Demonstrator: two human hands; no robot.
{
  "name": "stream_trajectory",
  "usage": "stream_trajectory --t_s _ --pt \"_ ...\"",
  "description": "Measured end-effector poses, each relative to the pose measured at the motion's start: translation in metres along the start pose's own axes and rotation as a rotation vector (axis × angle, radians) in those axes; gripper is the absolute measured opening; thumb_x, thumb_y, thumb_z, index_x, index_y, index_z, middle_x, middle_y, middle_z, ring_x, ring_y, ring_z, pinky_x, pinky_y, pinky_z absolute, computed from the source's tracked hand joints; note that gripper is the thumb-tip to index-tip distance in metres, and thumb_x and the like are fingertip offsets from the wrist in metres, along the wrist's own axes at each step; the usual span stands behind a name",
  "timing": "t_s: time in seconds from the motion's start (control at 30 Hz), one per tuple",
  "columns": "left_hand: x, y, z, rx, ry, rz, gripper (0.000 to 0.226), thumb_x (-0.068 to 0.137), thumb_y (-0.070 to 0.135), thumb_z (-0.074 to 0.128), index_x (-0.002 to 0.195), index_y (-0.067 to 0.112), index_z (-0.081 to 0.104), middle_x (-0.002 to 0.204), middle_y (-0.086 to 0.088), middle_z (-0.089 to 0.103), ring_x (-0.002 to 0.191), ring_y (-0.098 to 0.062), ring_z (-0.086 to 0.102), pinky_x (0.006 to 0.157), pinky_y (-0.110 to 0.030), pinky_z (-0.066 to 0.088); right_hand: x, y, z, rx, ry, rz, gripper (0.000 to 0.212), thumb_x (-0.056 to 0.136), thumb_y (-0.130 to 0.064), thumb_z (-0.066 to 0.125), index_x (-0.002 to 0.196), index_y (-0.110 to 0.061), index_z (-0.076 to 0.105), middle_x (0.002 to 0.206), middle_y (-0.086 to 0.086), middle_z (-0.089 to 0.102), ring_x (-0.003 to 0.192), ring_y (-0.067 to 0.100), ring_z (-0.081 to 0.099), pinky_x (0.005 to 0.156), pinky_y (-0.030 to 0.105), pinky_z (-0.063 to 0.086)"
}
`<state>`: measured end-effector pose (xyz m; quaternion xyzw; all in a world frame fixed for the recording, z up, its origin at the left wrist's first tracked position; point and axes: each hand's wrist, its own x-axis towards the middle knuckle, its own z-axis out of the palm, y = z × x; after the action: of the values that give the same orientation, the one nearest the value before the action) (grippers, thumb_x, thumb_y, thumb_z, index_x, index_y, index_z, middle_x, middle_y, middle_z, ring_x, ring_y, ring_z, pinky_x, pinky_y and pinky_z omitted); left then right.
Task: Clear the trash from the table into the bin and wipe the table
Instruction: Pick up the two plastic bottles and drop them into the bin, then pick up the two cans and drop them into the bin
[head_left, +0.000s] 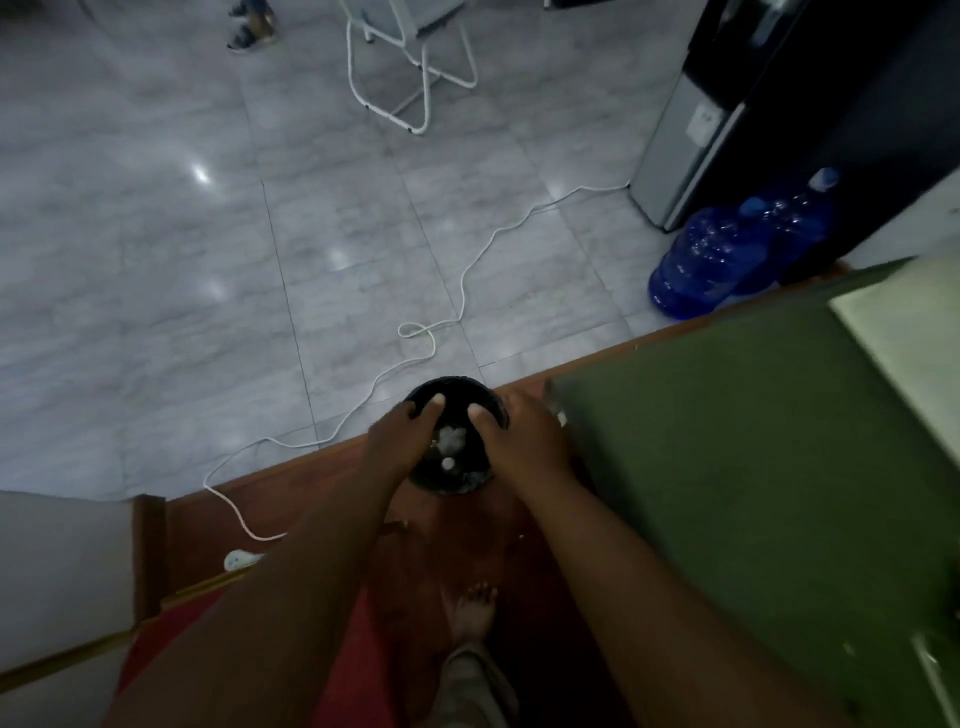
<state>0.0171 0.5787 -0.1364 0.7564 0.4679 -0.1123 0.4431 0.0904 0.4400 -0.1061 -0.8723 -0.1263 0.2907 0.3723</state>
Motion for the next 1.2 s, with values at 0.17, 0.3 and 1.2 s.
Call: stream_trajectory --t_s 0.17,0.3,1.2 --pt "-0.089 0.079 -0.031 0.062 0.059 0.214 0.076 0.087 0.071 0.037 0.142 0.019 0.043 0.149 -0.008 0.043 0.137 -0.026 0.039 0.108 -0.035 0.030 -0.065 -0.036 -0.110 -0.048 0.185 -0.130 0.068 0.089 -0.050 0.055 0.144 -0.014 0.040 0.147 0.009 0.043 0.133 0.024 0.041 0.105 0.033 0.034" --pt "-0.146 0.138 -0.019 0.021 0.060 0.396 0.079 0.084 0.073 0.043 0.144 0.023 0.041 0.151 -0.004 0.041 0.138 -0.023 0.037 0.104 -0.028 0.026 -0.121 -0.016 -0.202 -0.044 0.328 -0.113 0.068 0.090 -0.050 0.055 0.145 -0.013 0.038 0.148 0.011 0.040 0.134 0.026 0.039 0.108 0.036 0.032" --pt "-0.372 0.218 0.366 0.825 -0.462 0.882 0.043 0.064 0.058 0.071 0.083 0.024 0.052 0.084 -0.001 0.060 0.075 -0.020 0.056 0.064 -0.027 0.042 -0.362 0.354 -0.363 0.179 0.829 0.853 0.064 0.073 -0.059 0.071 0.114 -0.012 0.058 0.103 0.011 0.066 0.080 0.027 0.061 0.057 0.024 0.042"
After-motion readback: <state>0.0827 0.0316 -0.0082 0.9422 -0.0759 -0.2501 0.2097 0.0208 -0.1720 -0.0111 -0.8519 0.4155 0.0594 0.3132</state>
